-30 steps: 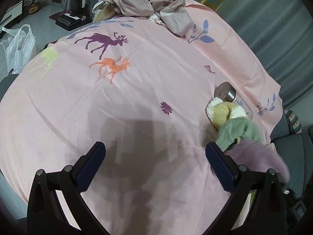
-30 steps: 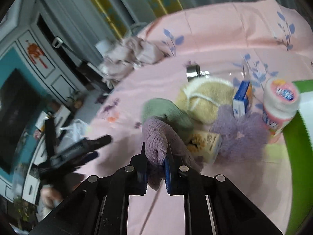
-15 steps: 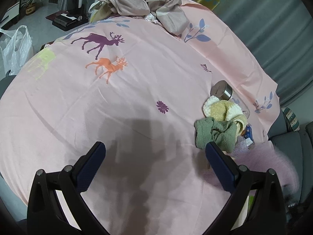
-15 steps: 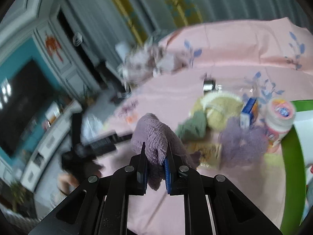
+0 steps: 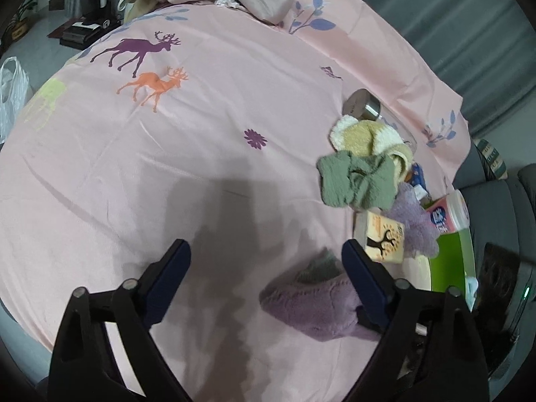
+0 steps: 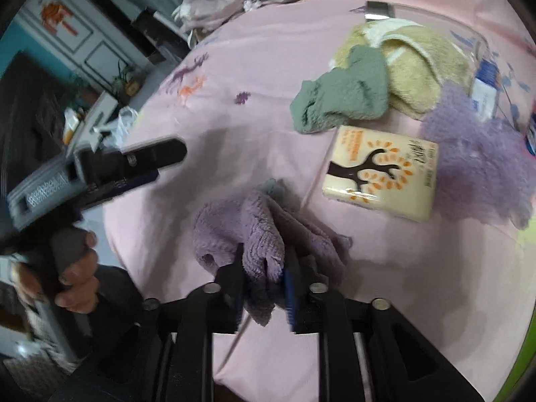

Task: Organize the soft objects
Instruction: 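Lift the held mauve cloth with the right gripper toward the green box, then carry the mauve cloth with the right gripper over the green box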

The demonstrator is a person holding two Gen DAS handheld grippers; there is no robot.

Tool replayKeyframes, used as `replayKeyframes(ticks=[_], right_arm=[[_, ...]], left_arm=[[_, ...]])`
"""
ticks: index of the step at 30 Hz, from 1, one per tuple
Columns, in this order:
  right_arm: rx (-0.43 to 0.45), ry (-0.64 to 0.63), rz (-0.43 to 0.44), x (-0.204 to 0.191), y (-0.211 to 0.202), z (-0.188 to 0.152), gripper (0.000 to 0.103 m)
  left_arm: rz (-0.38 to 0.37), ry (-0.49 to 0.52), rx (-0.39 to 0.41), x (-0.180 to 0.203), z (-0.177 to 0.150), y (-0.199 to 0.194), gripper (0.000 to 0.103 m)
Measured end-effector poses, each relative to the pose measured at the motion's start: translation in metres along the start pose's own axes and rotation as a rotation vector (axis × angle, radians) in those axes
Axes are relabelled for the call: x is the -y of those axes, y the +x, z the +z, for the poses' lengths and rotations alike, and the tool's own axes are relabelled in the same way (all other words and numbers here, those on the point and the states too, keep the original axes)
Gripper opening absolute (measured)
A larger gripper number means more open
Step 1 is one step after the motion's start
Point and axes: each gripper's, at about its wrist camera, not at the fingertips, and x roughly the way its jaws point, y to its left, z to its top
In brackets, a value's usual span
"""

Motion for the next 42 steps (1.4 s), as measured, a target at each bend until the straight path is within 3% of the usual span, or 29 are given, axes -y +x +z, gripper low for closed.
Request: replayKeyframes(ticks=[2, 3, 5, 10, 17, 22, 25, 29, 35, 42], right_arm=[[0.049, 0.025, -0.016, 0.008, -0.016, 0.0, 0.063], [0.076, 0.04, -0.028, 0.011, -0.023, -0.002, 0.064], [0.105, 0.081, -0.024, 0.017, -0.036, -0.005, 0.064], [0.14, 0.133, 0.084, 0.022, -0.046, -0.005, 0.064], [0.024, 0.142, 0.092, 0.015, -0.004, -0.002, 0.064], [-0.022, 0.17, 0.086, 0.02, 0.02, 0.0, 0.063], [-0.026, 0.179, 0.114, 0.021, 0.026, 0.001, 0.062], [-0.015, 0.16, 0.14, 0.02, 0.033, 0.001, 0.053], [0.009, 0.163, 0.19, 0.021, 0.028, 0.0, 0.043], [0.149, 0.127, 0.243, 0.015, -0.017, 0.002, 0.043]], left_arm=[[-0.029, 0.014, -0.003, 0.003, -0.006, -0.002, 0.081], [-0.044, 0.024, -0.012, 0.005, -0.01, -0.003, 0.075], [-0.081, 0.033, -0.025, 0.007, -0.019, -0.006, 0.065], [-0.209, 0.068, -0.051, 0.022, -0.041, -0.008, 0.06], [-0.179, 0.163, -0.121, 0.048, -0.06, 0.017, 0.059], [-0.165, 0.15, -0.137, 0.044, -0.059, 0.032, 0.058], [-0.166, 0.163, -0.124, 0.046, -0.06, 0.034, 0.058], [-0.136, 0.197, -0.103, 0.05, -0.063, 0.035, 0.042], [-0.174, 0.2, -0.082, 0.056, -0.063, 0.034, 0.026], [-0.171, 0.287, 0.049, 0.086, -0.058, 0.003, 0.026]])
